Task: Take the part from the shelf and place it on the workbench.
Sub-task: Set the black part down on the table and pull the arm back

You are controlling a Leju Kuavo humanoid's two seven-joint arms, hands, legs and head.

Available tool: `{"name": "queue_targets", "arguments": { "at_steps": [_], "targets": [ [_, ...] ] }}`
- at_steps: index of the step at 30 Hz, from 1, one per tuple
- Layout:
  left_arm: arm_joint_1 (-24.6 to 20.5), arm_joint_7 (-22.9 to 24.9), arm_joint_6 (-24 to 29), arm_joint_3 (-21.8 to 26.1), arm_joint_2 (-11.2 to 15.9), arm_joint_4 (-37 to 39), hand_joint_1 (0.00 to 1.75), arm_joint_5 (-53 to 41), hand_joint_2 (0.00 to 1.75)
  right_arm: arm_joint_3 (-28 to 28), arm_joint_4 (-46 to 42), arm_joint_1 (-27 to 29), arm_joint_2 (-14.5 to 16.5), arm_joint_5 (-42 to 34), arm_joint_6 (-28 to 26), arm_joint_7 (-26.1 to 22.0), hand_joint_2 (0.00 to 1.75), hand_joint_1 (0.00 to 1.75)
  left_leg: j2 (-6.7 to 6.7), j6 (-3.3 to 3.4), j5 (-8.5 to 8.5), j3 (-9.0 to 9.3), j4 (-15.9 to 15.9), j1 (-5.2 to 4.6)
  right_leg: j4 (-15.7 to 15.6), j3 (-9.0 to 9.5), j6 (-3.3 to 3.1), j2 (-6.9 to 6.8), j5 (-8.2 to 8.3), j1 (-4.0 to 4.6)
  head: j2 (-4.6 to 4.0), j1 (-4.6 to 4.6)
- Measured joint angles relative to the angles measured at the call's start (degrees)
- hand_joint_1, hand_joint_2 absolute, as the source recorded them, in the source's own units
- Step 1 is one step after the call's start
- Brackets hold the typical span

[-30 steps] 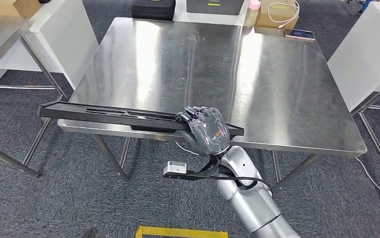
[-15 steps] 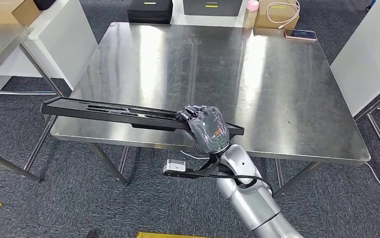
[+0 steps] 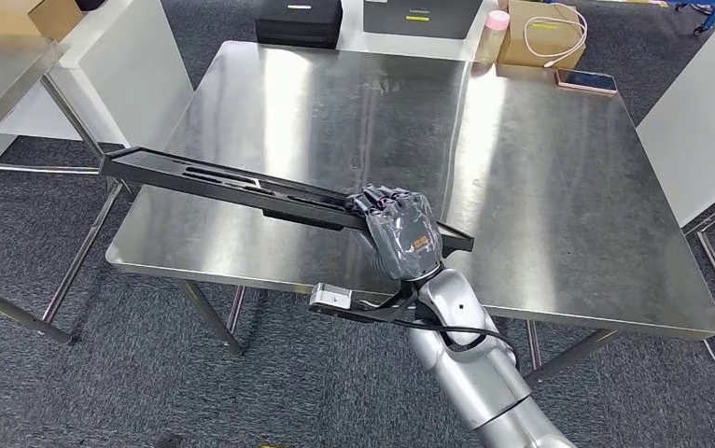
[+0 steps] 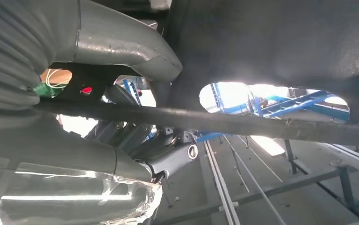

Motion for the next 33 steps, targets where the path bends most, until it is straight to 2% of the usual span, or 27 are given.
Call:
{"name": "queue_targets", "arguments": {
  "at_steps": [1, 2, 3, 5, 6, 7, 8, 11, 12, 13, 15, 16, 17, 18, 19, 20, 21, 22, 24, 27, 28, 29, 31, 32, 33],
  "targets": [
    [0.03, 0.0, -0.03, 0.01, 0.04, 0.0, 0.0, 0.0, 1.75, -0.05, 0.15, 0.05, -0.12, 0.09, -0.02, 0.03, 1.75, 1.75, -0.12, 0.07, -0.28, 0.3, 0.01, -0.04, 2.94, -2.04, 0.13, 0.02, -0.51, -0.04, -0.01, 0.01],
    [0.07, 0.0, -0.05, 0.01, 0.06, 0.0, 0.0, 0.0, 1.75, -0.07, 0.28, 0.1, -0.22, 0.17, -0.03, 0.04, 1.75, 1.75, -0.26, 0.06, -0.6, 0.67, 0.03, -0.05, 4.04, -3.22, 0.47, 0.02, -0.13, -0.08, -0.01, 0.04],
    [0.09, 0.0, -0.07, 0.02, 0.06, 0.0, 0.0, 0.0, 1.75, -0.08, 0.39, 0.14, -0.31, 0.24, -0.03, 0.05, 1.75, 1.75, -0.44, -0.05, -0.94, 1.13, 0.04, -0.04, 2.75, -3.19, 0.98, 0.02, 1.27, -0.13, -0.01, 0.08],
    [0.11, 0.0, -0.07, 0.03, 0.05, 0.0, 0.0, 0.0, 1.75, -0.08, 0.47, 0.11, -0.4, 0.27, -0.03, 0.05, 1.75, 1.75, -0.73, -0.43, -1.77, 2.24, 0.03, -0.01, -5.07, -0.42, 1.91, 0.0, 5.72, -0.29, -0.01, 0.2],
    [0.1, 0.0, -0.06, 0.03, 0.05, 0.0, 0.0, 0.0, 1.75, -0.09, 0.49, 0.06, -0.41, 0.27, -0.04, 0.05, 1.75, 1.75, -0.87, -0.74, -2.27, 2.67, 0.12, -0.18, -8.92, 1.25, 1.99, 0.0, 7.46, -0.31, -0.01, 0.23],
    [0.09, 0.0, -0.05, 0.03, 0.06, 0.0, 0.0, 0.0, 1.75, -0.09, 0.5, 0.01, -0.42, 0.28, -0.05, 0.05, 1.75, 1.75, -0.95, -1.06, -2.7, 2.98, 0.17, -0.3, -11.52, 2.4, 1.78, 0.01, 8.46, -0.3, -0.01, 0.24],
    [0.1, 0.0, -0.05, 0.03, 0.07, 0.0, 0.0, 0.0, 1.75, -0.1, 0.52, -0.01, -0.43, 0.3, -0.06, 0.05, 1.75, 1.75, -1.0, -1.39, -3.03, 3.11, 0.18, -0.39, -12.64, 2.96, 1.34, 0.04, 8.67, -0.21, 0.0, 0.2],
    [0.06, -0.01, -0.02, 0.03, 0.1, -0.03, 0.0, -0.02, 1.75, -0.2, 0.49, -0.06, -0.36, 0.36, -0.09, 0.05, 1.75, 1.75, -0.89, -2.38, -3.99, 3.22, 0.54, -0.07, -12.82, 3.56, -0.16, 0.18, 8.11, -0.32, 0.01, 0.02],
    [0.04, -0.01, -0.02, 0.03, 0.11, -0.04, 0.0, -0.02, 1.75, -0.25, 0.47, -0.11, -0.31, 0.37, -0.1, 0.05, 1.75, 1.75, -0.76, -2.72, -4.76, 2.7, 1.9, 0.05, -12.95, 3.95, -0.67, 0.21, 7.89, -0.49, 0.01, -0.1],
    [0.02, -0.02, -0.02, 0.03, 0.13, -0.05, 0.0, -0.02, 1.75, -0.28, 0.45, -0.16, -0.22, 0.38, -0.11, 0.05, 1.75, 1.75, -0.59, -3.03, -5.89, 1.49, 4.43, 0.16, -13.07, 4.4, -1.15, 0.22, 7.66, -0.66, 0.0, -0.25],
    [0.05, -0.02, -0.02, 0.03, 0.11, -0.04, 0.0, -0.02, 1.75, -0.31, 0.48, -0.22, -0.13, 0.4, -0.11, 0.05, 1.75, 1.75, -0.3, -3.5, -8.51, -2.93, 12.12, 0.29, -13.07, 5.05, -1.87, 0.21, 7.1, -0.59, 0.0, -0.49],
    [0.11, -0.02, -0.01, 0.03, 0.13, -0.04, 0.0, -0.02, 1.75, -0.31, 0.5, -0.17, -0.1, 0.4, -0.11, 0.05, 1.75, 1.75, -0.24, -3.66, -9.13, -5.29, 15.39, 0.33, -13.06, 5.34, -2.03, 0.24, 6.82, -0.53, -0.01, -0.46],
    [0.16, -0.02, -0.01, 0.03, 0.15, -0.04, 0.0, -0.02, 1.75, -0.31, 0.55, -0.13, -0.1, 0.42, -0.11, 0.05, 1.75, 1.75, -0.23, -3.73, -8.74, -7.02, 17.08, 0.34, -13.06, 5.65, -2.1, 0.31, 6.52, -0.47, -0.01, -0.48],
    [0.19, -0.02, -0.01, 0.04, 0.17, -0.04, 0.0, -0.02, 1.75, -0.31, 0.59, -0.08, -0.1, 0.42, -0.11, 0.05, 1.75, 1.75, -0.22, -3.68, -7.1, -7.67, 16.53, 0.33, -13.05, 6.08, -2.05, 0.4, 6.18, -0.44, -0.01, -0.5],
    [0.19, -0.02, -0.01, 0.04, 0.22, -0.04, 0.0, -0.02, 1.75, -0.31, 0.63, -0.07, -0.1, 0.42, -0.11, 0.05, 1.75, 1.75, -0.2, -3.49, -4.52, -7.25, 13.92, 0.32, -13.06, 6.6, -1.94, 0.49, 5.8, -0.4, -0.01, -0.49],
    [0.19, -0.02, -0.02, 0.05, 0.27, -0.04, 0.0, -0.02, 1.75, -0.31, 0.65, -0.08, -0.08, 0.42, -0.11, 0.05, 1.75, 1.75, -0.15, -3.14, -1.61, -6.06, 10.0, 0.27, -13.09, 7.12, -1.8, 0.56, 5.41, -0.38, -0.01, -0.5],
    [0.18, -0.02, -0.02, 0.05, 0.34, -0.04, 0.0, -0.02, 1.75, -0.31, 0.66, -0.11, -0.04, 0.41, -0.11, 0.05, 1.75, 1.75, -0.07, -2.73, 0.48, -4.74, 6.42, 0.09, -13.11, 7.55, -1.58, 0.59, 5.03, -0.23, -0.01, -0.44],
    [0.14, -0.02, -0.02, 0.04, 0.4, -0.03, 0.0, -0.02, 1.75, -0.31, 0.67, -0.16, 0.01, 0.41, -0.11, 0.05, 1.75, 1.75, 0.01, -2.27, 1.49, -3.6, 3.61, -0.13, -13.11, 7.74, -1.33, 0.61, 4.73, -0.09, -0.01, -0.42],
    [0.08, -0.02, -0.02, 0.03, 0.48, -0.02, 0.0, -0.02, 1.75, -0.33, 0.69, -0.2, 0.07, 0.42, -0.12, 0.06, 1.75, 1.75, 0.04, -1.57, 1.1, -2.58, 1.67, -0.56, -13.21, 7.65, -0.79, 0.59, 4.43, 0.12, -0.01, -0.47],
    [0.15, -0.02, -0.01, 0.05, 0.45, -0.02, 0.0, -0.02, 1.75, -0.36, 0.65, -0.3, 0.09, 0.41, -0.16, 0.06, 1.75, 1.75, -0.02, -0.76, 0.81, -1.59, 0.49, -0.32, -12.42, 7.16, -0.04, 0.43, 3.7, 0.29, -0.01, -0.53],
    [0.14, -0.02, -0.01, 0.07, 0.45, -0.02, 0.0, -0.02, 1.75, -0.37, 0.63, -0.37, 0.08, 0.39, -0.17, 0.05, 1.75, 1.75, -0.02, -0.45, 0.75, -1.15, 0.14, -0.17, -10.33, 6.15, -0.02, 0.37, 2.86, 0.34, -0.01, -0.45],
    [0.11, -0.02, 0.0, 0.08, 0.45, -0.02, 0.0, -0.02, 1.75, -0.37, 0.66, -0.38, 0.04, 0.38, -0.18, 0.05, 1.75, 1.75, -0.02, -0.14, 0.6, -0.77, -0.03, -0.1, -7.01, 4.33, -0.15, 0.33, 1.7, 0.26, -0.01, -0.36],
    [0.07, -0.02, 0.0, 0.08, 0.46, -0.02, 0.0, -0.02, 1.75, -0.37, 0.77, -0.2, -0.09, 0.36, -0.18, 0.05, 1.75, 1.75, -0.1, 0.24, 0.07, -0.25, -0.04, -0.16, 0.94, -0.39, -0.27, 0.32, -0.53, 0.16, 0.0, -0.25],
    [0.11, -0.02, 0.0, 0.08, 0.46, -0.02, 0.0, -0.02, 1.75, -0.37, 0.84, -0.06, -0.17, 0.36, -0.18, 0.05, 1.75, 1.75, -0.17, 0.27, -0.23, 0.07, -0.03, -0.18, 3.28, -2.2, -0.04, 0.32, -0.72, 0.08, 0.0, -0.25],
    [0.16, -0.02, 0.0, 0.08, 0.45, -0.02, 0.0, -0.02, 1.75, -0.37, 0.9, 0.03, -0.25, 0.36, -0.17, 0.05, 1.75, 1.75, -0.27, 0.19, -0.55, 0.46, -0.02, -0.17, 3.49, -2.97, 0.43, 0.31, 0.09, 0.0, 0.0, -0.21]
  ]
}}
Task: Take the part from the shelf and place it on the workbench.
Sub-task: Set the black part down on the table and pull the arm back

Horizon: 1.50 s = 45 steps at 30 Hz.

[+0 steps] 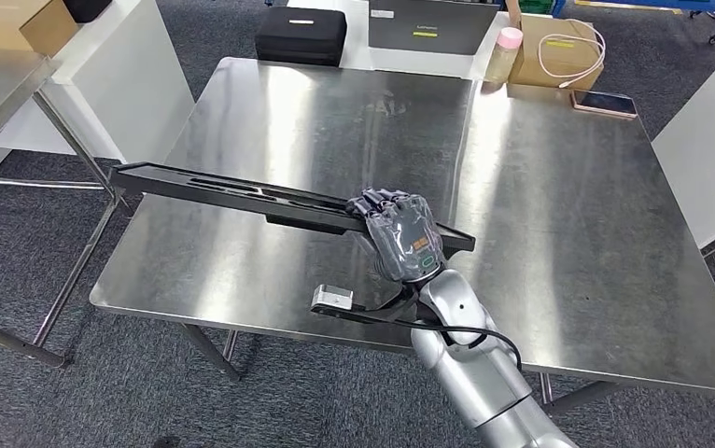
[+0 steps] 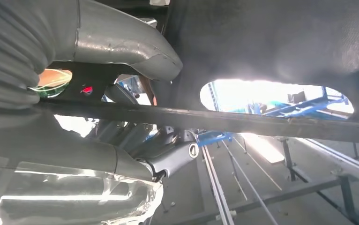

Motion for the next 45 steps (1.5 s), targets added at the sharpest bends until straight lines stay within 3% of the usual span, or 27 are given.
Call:
{"name": "queue_targets", "arguments": {
  "at_steps": [1, 3, 5, 8, 10, 13, 14, 15, 16, 18, 20, 22, 24, 26, 28, 30, 32, 33, 34, 35, 37, 39, 43, 45],
  "targets": [
    [0.02, 0.0, -0.01, 0.0, -0.02, 0.0, 0.0, 0.0, 1.75, 0.0, 0.03, 0.03, -0.05, 0.0, 0.0, 0.0, 1.75, 1.75, -0.1, -0.14, -0.36, 0.5, 0.01, 0.01, -2.3, 0.5, 0.6, -0.02, 1.84, -0.12, 0.0, 0.01],
    [0.01, 0.0, -0.02, 0.0, -0.08, 0.0, 0.0, 0.0, 1.75, 0.0, 0.05, -0.02, -0.1, 0.0, 0.0, 0.0, 1.75, 1.75, -0.28, -0.62, -1.23, 1.56, 0.06, -0.11, -10.46, 3.59, 1.52, -0.12, 6.32, -0.32, -0.01, 0.03],
    [-0.03, 0.0, -0.02, 0.0, -0.1, 0.0, 0.0, 0.0, 1.75, -0.01, 0.08, -0.07, -0.1, 0.0, -0.01, 0.0, 1.75, 1.75, -0.4, -1.23, -2.01, 2.14, 0.12, -0.34, -15.61, 5.87, 1.26, -0.16, 8.41, -0.33, 0.0, 0.0],
    [-0.06, 0.0, -0.01, 0.0, -0.1, 0.0, 0.0, 0.0, 1.75, -0.05, 0.06, -0.1, -0.11, -0.01, -0.01, 0.0, 1.75, 1.75, -0.39, -2.19, -2.74, 2.35, 0.18, 0.02, -16.35, 6.43, -0.12, -0.02, 8.14, -0.28, 0.0, -0.03],
    [-0.08, 0.0, -0.01, 0.0, -0.1, 0.0, 0.0, 0.0, 1.75, -0.07, 0.02, -0.18, -0.03, -0.02, -0.02, 0.0, 1.75, 1.75, -0.16, -2.93, -4.06, 1.44, 2.41, 0.36, -16.62, 7.04, -1.07, 0.05, 7.83, -0.55, 0.0, -0.17],
    [-0.03, 0.0, -0.02, 0.0, -0.1, 0.0, 0.0, 0.0, 1.75, -0.07, 0.03, -0.23, 0.14, -0.01, -0.03, 0.0, 1.75, 1.75, 0.06, -3.72, -7.99, -4.31, 12.74, 0.57, -16.69, 7.9, -2.09, 0.06, 7.15, -0.55, -0.01, -0.37],
    [0.01, 0.0, -0.01, 0.0, -0.08, 0.0, 0.0, 0.0, 1.75, -0.07, 0.04, -0.18, 0.16, 0.01, -0.03, 0.0, 1.75, 1.75, 0.08, -3.85, -8.44, -6.28, 15.51, 0.59, -16.68, 8.16, -2.24, 0.08, 6.91, -0.48, 0.0, -0.36],
    [0.05, 0.0, -0.01, 0.0, -0.06, 0.0, 0.0, 0.0, 1.75, -0.06, 0.05, -0.13, 0.16, 0.02, -0.03, 0.0, 1.75, 1.75, 0.12, -3.86, -7.69, -7.38, 16.29, 0.59, -16.67, 8.48, -2.27, 0.14, 6.66, -0.43, 0.0, -0.38],
    [0.07, 0.0, -0.01, 0.0, -0.03, 0.0, 0.0, 0.0, 1.75, -0.06, 0.07, -0.08, 0.16, 0.02, -0.03, 0.0, 1.75, 1.75, 0.16, -3.76, -5.82, -7.4, 14.89, 0.59, -16.66, 8.89, -2.21, 0.23, 6.36, -0.4, 0.0, -0.39],
    [0.05, 0.0, -0.01, 0.0, 0.04, 0.01, 0.0, 0.0, 1.75, -0.06, 0.07, -0.09, 0.21, 0.02, -0.03, 0.0, 1.75, 1.75, 0.23, -3.23, -0.87, -4.88, 7.71, 0.54, -16.71, 9.82, -1.88, 0.39, 5.7, -0.37, -0.01, -0.37],
    [-0.01, 0.0, -0.02, 0.0, 0.07, 0.03, 0.0, 0.0, 1.75, -0.07, 0.07, -0.2, 0.28, 0.02, -0.03, 0.01, 1.75, 1.75, 0.27, -2.61, 1.3, -2.5, 2.29, 0.2, -16.66, 10.14, -1.45, 0.44, 5.23, -0.04, 0.0, -0.35],
    [-0.04, 0.0, -0.02, 0.0, 0.02, 0.05, 0.0, 0.0, 1.75, -0.07, 0.07, -0.26, 0.28, 0.02, -0.04, 0.02, 1.75, 1.75, 0.26, -2.41, 1.08, -1.85, 1.05, -0.12, -16.54, 9.99, -1.24, 0.44, 5.09, 0.45, 0.0, -0.27],
    [0.01, 0.0, -0.01, 0.0, 0.01, 0.06, 0.0, 0.0, 1.75, -0.05, 0.07, -0.23, 0.26, 0.02, -0.05, 0.01, 1.75, 1.75, 0.13, -2.09, 0.84, -1.81, 1.03, -0.44, -16.87, 10.04, -0.93, 0.36, 5.14, 0.31, 0.0, -0.2],
    [0.0, 0.0, 0.01, 0.0, 0.08, 0.07, 0.0, 0.0, 1.75, -0.05, 0.06, -0.27, 0.31, 0.02, -0.05, 0.01, 1.75, 1.75, 0.02, -1.37, 0.59, -1.8, 1.07, -0.7, -17.43, 10.22, -0.27, 0.27, 5.17, -0.08, 0.01, -0.28],
    [-0.04, 0.0, 0.02, 0.01, 0.05, 0.07, 0.0, 0.0, 1.75, -0.07, 0.0, -0.4, 0.32, 0.02, -0.06, 0.01, 1.75, 1.75, 0.1, -0.72, 0.69, -1.24, 0.46, -0.33, -16.61, 9.95, 0.19, 0.2, 4.57, 0.0, 0.01, -0.29],
    [-0.07, 0.0, 0.03, 0.01, -0.03, 0.07, 0.0, 0.0, 1.75, -0.07, -0.04, -0.49, 0.28, 0.01, -0.06, 0.01, 1.75, 1.75, 0.22, -0.12, 0.76, -0.64, -0.05, -0.05, -11.63, 7.52, 0.02, 0.13, 2.38, 0.11, 0.0, -0.1],
    [-0.08, 0.0, 0.03, 0.01, -0.08, 0.07, 0.0, 0.0, 1.75, -0.06, 0.01, -0.35, 0.19, 0.01, -0.05, 0.01, 1.75, 1.75, 0.22, 0.24, 0.62, -0.48, -0.04, -0.13, -3.66, 3.16, -0.29, 0.12, -0.35, 0.02, -0.01, 0.07],
    [-0.06, 0.0, 0.03, 0.01, -0.09, 0.07, 0.0, 0.0, 1.75, -0.06, 0.05, -0.21, 0.11, 0.01, -0.05, 0.01, 1.75, 1.75, 0.17, 0.28, 0.55, -0.4, -0.03, -0.16, -1.0, 1.48, -0.16, 0.12, -0.86, -0.02, -0.01, 0.08],
    [-0.04, 0.0, 0.03, 0.02, -0.09, 0.07, 0.0, 0.0, 1.75, -0.06, 0.08, -0.11, 0.04, 0.02, -0.05, 0.0, 1.75, 1.75, 0.09, 0.27, 0.47, -0.3, -0.02, -0.17, -0.32, 0.79, 0.17, 0.11, -0.49, -0.04, -0.01, 0.13],
    [-0.02, 0.0, 0.03, 0.02, -0.1, 0.07, 0.0, 0.0, 1.75, -0.06, 0.1, -0.06, -0.02, 0.02, -0.05, 0.0, 1.75, 1.75, 0.0, 0.19, 0.37, -0.12, -0.01, -0.17, -2.18, 1.38, 0.64, 0.1, 0.87, -0.08, -0.01, 0.16],
    [-0.03, 0.0, 0.03, 0.02, -0.14, 0.07, 0.0, 0.0, 1.75, -0.06, 0.1, -0.12, -0.07, 0.02, -0.05, 0.0, 1.75, 1.75, -0.16, -0.17, 0.09, 0.3, 0.02, -0.22, -10.37, 4.9, 1.33, -0.02, 4.65, -0.22, -0.01, 0.24],
    [-0.04, 0.0, 0.03, 0.02, -0.16, 0.07, 0.0, 0.0, 1.75, -0.05, 0.09, -0.17, -0.04, 0.02, -0.05, 0.01, 1.75, 1.75, -0.26, -0.74, -0.26, 0.51, 0.11, -0.45, -16.16, 7.6, 1.07, -0.11, 6.91, -0.17, -0.01, 0.21],
    [-0.05, 0.0, 0.03, 0.02, -0.14, 0.05, 0.0, 0.0, 1.75, -0.07, 0.07, -0.18, 0.03, 0.01, -0.06, 0.02, 1.75, 1.75, -0.12, -1.99, -0.97, 0.29, 0.74, -0.09, -17.2, 8.25, -0.49, -0.01, 7.34, -0.34, 0.0, 0.14],
    [-0.07, 0.0, 0.03, 0.02, -0.12, 0.05, 0.0, 0.0, 1.75, -0.07, 0.04, -0.25, 0.15, 0.02, -0.06, 0.02, 1.75, 1.75, 0.02, -2.64, -3.34, -1.48, 4.74, 0.19, -17.43, 8.66, -1.27, 0.0, 7.33, -0.69, 0.0, 0.0]
  ]
}}
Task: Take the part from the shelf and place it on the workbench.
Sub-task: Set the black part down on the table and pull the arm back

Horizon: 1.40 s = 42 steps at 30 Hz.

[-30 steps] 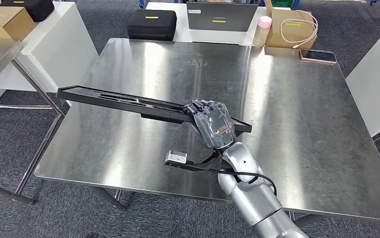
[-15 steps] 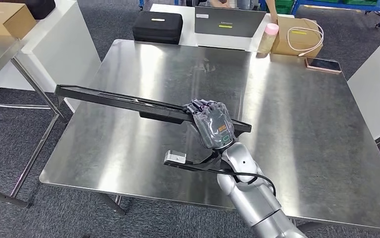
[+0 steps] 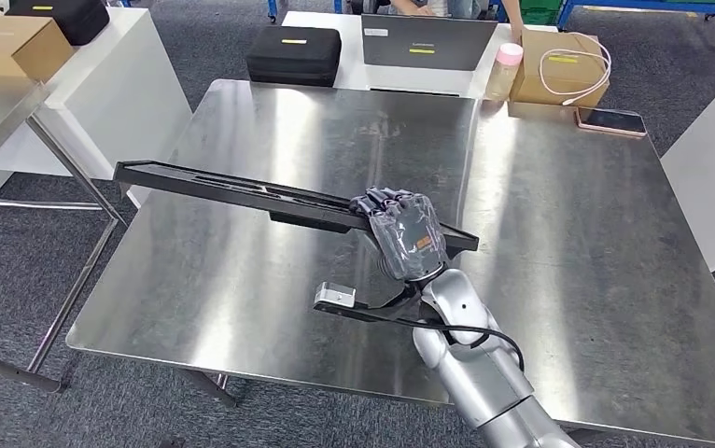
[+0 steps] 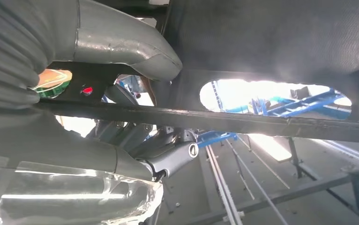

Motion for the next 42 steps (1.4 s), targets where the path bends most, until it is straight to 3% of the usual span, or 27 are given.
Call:
{"name": "queue_targets", "arguments": {
  "at_steps": [2, 3, 4, 5, 8, 10, 13, 20, 37, 42],
  "targets": [
    [0.02, -0.27, 0.13, -0.01, 0.0, 0.01, 0.0, 0.07, 1.75, -0.01, 0.02, -0.02, 0.09, 0.21, 0.24, 0.3, 1.75, 1.75, 0.1, -0.53, -3.4, -3.86, 7.56, 0.17, 0.01, 0.18, -0.45, -0.01, -0.17, 0.09, -0.01, -0.1],
    [0.01, -1.28, 0.6, 0.03, 0.0, 0.01, 0.0, 0.38, 1.75, -0.09, 0.21, -0.24, -0.17, 0.96, 1.11, 1.26, 1.75, 1.75, 0.14, -0.71, -4.33, -5.67, 10.66, 0.26, 0.02, 0.2, -0.54, 0.04, -0.2, 0.13, -0.01, -0.1],
    [-0.29, -3.26, 1.52, 0.2, -0.02, 0.01, 0.0, 0.9, 1.75, -0.41, 0.97, -1.22, -0.86, 1.93, 2.81, 3.54, 1.75, 1.75, 0.17, -0.76, -4.08, -6.72, 11.96, 0.3, 0.03, 0.23, -0.57, 0.14, -0.22, 0.16, -0.01, -0.22],
    [-1.14, -5.48, 2.79, 0.48, -0.08, 0.01, 0.0, 1.51, 1.75, -1.15, 2.85, -3.19, -2.31, 2.49, 4.68, 6.86, 1.75, 1.75, 0.19, -0.64, -2.61, -6.74, 10.96, 0.31, 0.05, 0.28, -0.54, 0.15, -0.24, 0.17, -0.01, -0.49],
    [-6.12, -7.98, 5.92, 1.14, -0.38, -0.04, 0.0, 2.1, 1.75, -6.69, 13.13, -13.51, -9.62, 0.72, 7.49, 14.7, 1.75, 1.75, 0.13, 0.14, 3.91, -2.86, 0.1, 0.22, 0.13, 0.34, -0.03, -1.04, -0.4, 0.44, -0.01, -1.01],
    [-8.05, -7.5, 6.51, 1.18, -0.58, -0.12, 0.0, 1.64, 1.75, -10.53, 18.6, -19.46, -13.04, 0.12, 7.29, 15.11, 1.75, 1.75, 0.35, 0.41, 5.23, -1.3, -3.65, 0.01, 0.28, 0.13, 0.5, -1.46, -0.46, 0.91, -0.01, -0.63],
    [-8.98, -7.91, 6.66, 1.32, -0.85, -0.16, 0.0, 1.38, 1.75, -12.88, 23.69, -23.74, -15.17, 0.86, 6.75, 15.6, 1.75, 1.75, 1.19, 0.57, 5.31, -1.15, -3.87, -0.55, 0.38, 0.06, 0.84, -0.71, -0.35, 1.26, 0.0, -0.43],
    [-9.87, -9.29, 6.81, 1.45, -1.31, -0.16, 0.0, 0.88, 1.75, -14.14, 28.2, -24.21, -16.47, 2.09, 6.56, 16.49, 1.75, 1.75, 1.1, 1.81, 5.12, -1.25, -3.81, -1.5, -0.06, -0.01, 1.75, -0.83, -0.31, 0.99, 0.0, -0.42],
    [-9.87, -11.07, 6.66, 1.67, -1.68, -0.16, 0.0, -0.65, 1.75, -17.28, 30.81, -24.02, -17.5, 4.13, 6.72, 16.5, 1.75, 1.75, 1.03, 1.91, 5.09, -1.3, -3.8, -1.53, -0.1, -0.07, 1.81, -0.91, -0.31, 0.9, -0.01, -0.45],
    [-9.88, -12.12, 9.38, 1.65, -1.73, -0.16, 0.0, -1.64, 1.75, -17.74, 30.97, -23.93, -17.61, 4.72, 6.63, 16.06, 1.75, 1.75, 1.04, 1.91, 5.09, -1.3, -3.8, -1.48, -0.1, -0.09, 1.81, -0.91, -0.31, 0.92, -0.01, -0.45]
  ]
}}
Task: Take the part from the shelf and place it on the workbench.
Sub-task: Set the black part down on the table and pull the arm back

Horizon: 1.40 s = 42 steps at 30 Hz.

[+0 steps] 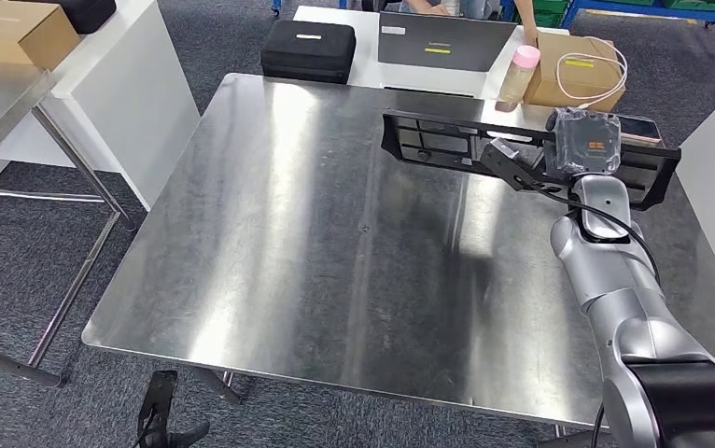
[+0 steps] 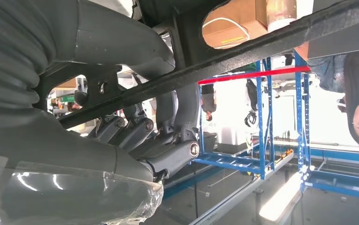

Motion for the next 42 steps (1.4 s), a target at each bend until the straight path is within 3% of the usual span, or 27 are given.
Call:
{"name": "queue_targets", "arguments": {
  "at_steps": [6, 9, 10, 13, 18, 36, 42],
  "targets": [
    [-0.16, -10.43, 8.7, 0.02, -0.1, -0.01, 0.0, 0.02, 1.75, -0.44, 0.0, 0.38, 0.77, 2.5, 0.16, -1.36, 1.75, 1.75, 0.02, 0.0, 0.0, -0.01, -0.01, 0.02, 0.02, 0.03, 0.0, 0.01, 0.0, 0.14, 0.0, 0.0],
    [-0.2, -14.28, 12.78, 0.09, -0.26, -0.02, 0.0, 0.49, 1.75, -0.44, 0.01, 0.11, 1.86, 3.78, 1.27, -1.75, 0.44, 0.44, 0.08, 0.0, 0.0, -0.01, -0.01, 0.02, 0.03, 0.05, 0.0, 0.02, 0.0, 0.15, 0.0, 0.0],
    [-0.19, -14.64, 13.26, 0.25, -0.34, -0.01, 0.0, 0.94, 1.31, -0.44, 0.04, -0.17, 2.29, 4.12, 1.73, -1.85, 0.0, 0.0, 0.09, 0.0, 0.0, -0.01, -0.01, 0.02, 0.03, 0.04, 0.0, 0.02, 0.0, 0.15, 0.0, 0.01],
    [-0.17, -14.53, 13.58, 1.22, -0.52, 0.0, 0.0, 2.63, 0.0, -0.44, 0.23, -1.37, 3.54, 4.9, 2.75, -1.94, 0.0, 0.0, 0.09, 0.0, 0.01, 0.0, -0.01, 0.03, 0.04, 0.04, -0.01, 0.02, 0.0, 0.15, 0.0, 0.0],
    [-0.1, -11.98, 12.0, 2.26, -0.56, 0.0, 0.0, 2.91, 0.0, -0.44, 0.32, -2.01, 4.69, 5.34, 2.9, -1.93, 0.0, 0.0, 0.04, 0.02, 0.02, 0.0, -0.01, 0.04, 0.04, 0.05, -0.01, -0.01, 0.0, 0.15, 0.0, 0.01],
    [-0.11, -11.37, 11.8, 2.78, -0.57, 0.0, 0.0, 2.84, 0.0, -0.46, 0.47, -1.99, 5.59, 5.56, 2.87, -1.92, 0.0, 0.0, 0.06, 0.03, 0.03, 0.0, -0.01, 0.04, 0.04, 0.05, -0.01, 0.0, 0.0, 0.15, 0.0, 0.0],
    [-0.06, -8.82, 11.54, 3.08, -0.58, 0.0, 0.0, 2.85, 0.0, -0.67, 0.5, -2.02, 5.85, 5.81, 3.26, -1.8, 0.0, 0.0, 0.06, 0.03, 0.02, 0.0, -0.01, 0.04, 0.04, 0.05, -0.01, 0.0, 0.0, 0.15, 0.0, 0.0]
  ]
}}
